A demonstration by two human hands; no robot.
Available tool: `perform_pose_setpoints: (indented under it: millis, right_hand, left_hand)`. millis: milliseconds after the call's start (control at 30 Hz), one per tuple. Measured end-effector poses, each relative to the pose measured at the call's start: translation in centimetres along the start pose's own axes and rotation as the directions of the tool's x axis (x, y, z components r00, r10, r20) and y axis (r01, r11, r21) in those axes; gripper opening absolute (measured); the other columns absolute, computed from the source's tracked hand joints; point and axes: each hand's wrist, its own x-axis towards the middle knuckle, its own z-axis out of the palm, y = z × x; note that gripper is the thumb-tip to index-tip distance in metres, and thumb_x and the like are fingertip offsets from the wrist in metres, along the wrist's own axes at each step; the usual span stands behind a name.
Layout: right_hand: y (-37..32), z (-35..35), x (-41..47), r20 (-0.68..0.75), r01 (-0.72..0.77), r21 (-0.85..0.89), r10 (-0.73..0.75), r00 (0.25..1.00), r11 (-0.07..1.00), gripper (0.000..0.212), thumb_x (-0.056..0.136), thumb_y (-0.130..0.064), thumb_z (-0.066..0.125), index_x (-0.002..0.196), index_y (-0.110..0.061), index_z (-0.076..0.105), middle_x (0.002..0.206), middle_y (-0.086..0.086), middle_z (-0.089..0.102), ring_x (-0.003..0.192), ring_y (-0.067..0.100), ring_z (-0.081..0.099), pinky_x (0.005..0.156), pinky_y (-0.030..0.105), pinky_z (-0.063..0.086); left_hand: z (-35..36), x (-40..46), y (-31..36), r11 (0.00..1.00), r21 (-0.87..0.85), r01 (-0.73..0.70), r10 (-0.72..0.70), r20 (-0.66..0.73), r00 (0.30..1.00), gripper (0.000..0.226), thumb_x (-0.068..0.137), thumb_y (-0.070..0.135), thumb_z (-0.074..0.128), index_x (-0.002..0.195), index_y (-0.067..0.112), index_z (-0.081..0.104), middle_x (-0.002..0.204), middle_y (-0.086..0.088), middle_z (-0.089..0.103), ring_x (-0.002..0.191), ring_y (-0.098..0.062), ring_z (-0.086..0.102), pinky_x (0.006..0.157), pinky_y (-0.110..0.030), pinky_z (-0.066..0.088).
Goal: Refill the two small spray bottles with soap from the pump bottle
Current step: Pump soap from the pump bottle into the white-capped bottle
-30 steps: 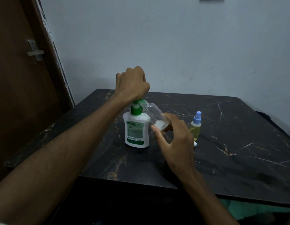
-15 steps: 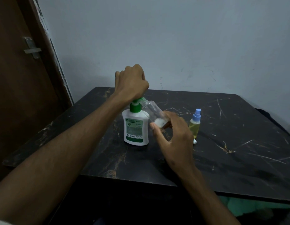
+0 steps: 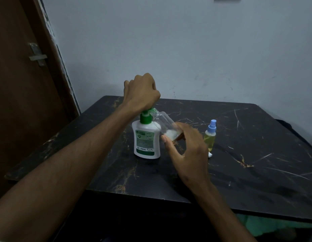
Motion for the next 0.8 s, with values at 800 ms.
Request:
perform_pose_setpoints:
  millis: [800]
  right_hand:
    - [-0.11,-0.1,0.03,-0.028,-0.001,-0.017,0.0,1.0,1.0,0.036,0.096,-0.044,0.071,0.121,-0.019,0.064,0.108,-0.009,0.065,0.096,0.013,0.06,0.084,0.042,0.052]
  left_hand:
    - [-0.31,0.04,0.15,1.0,0.007,-0.02,0.02,-0.034,0.999,0.016,0.08,0.012,0.064,0.089,0.015,0.077,0.087,-0.002,0.075,0.084,-0.025,0.069,0.1,-0.05,0.049]
